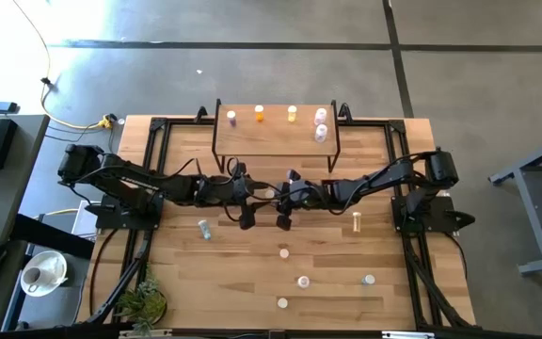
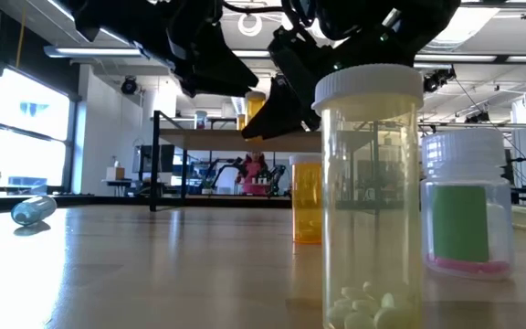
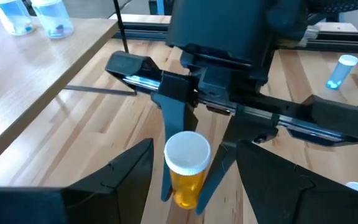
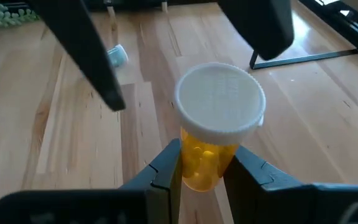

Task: Pick and place medicine bottles onto shelf by color
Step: Put the top orange pill bottle on the shelf aligned with the other orange pill bottle

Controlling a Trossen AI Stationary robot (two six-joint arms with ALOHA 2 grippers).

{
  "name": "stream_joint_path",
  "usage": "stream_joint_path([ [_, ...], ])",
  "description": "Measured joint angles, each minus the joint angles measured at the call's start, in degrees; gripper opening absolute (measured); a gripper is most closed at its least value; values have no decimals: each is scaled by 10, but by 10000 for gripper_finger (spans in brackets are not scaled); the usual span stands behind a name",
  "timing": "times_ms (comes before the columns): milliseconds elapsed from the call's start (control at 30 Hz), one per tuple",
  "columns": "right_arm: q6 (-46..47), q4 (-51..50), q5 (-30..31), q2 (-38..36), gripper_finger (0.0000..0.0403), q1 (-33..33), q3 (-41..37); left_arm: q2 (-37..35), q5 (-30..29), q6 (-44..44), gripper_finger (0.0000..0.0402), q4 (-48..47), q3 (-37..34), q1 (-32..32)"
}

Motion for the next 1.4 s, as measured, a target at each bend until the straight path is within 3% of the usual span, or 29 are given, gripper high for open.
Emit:
stream_joint_path([
  [367, 0, 23, -12, 0, 76, 0, 0, 25, 11, -3, 214, 0, 0, 15],
  [833, 0, 10, -13, 0, 76, -5, 0, 26, 9, 23, 168, 21, 0, 13],
  [1400, 1, 9, -13, 0, 76, -6, 0, 26, 12, 28, 140, 22, 0, 13],
])
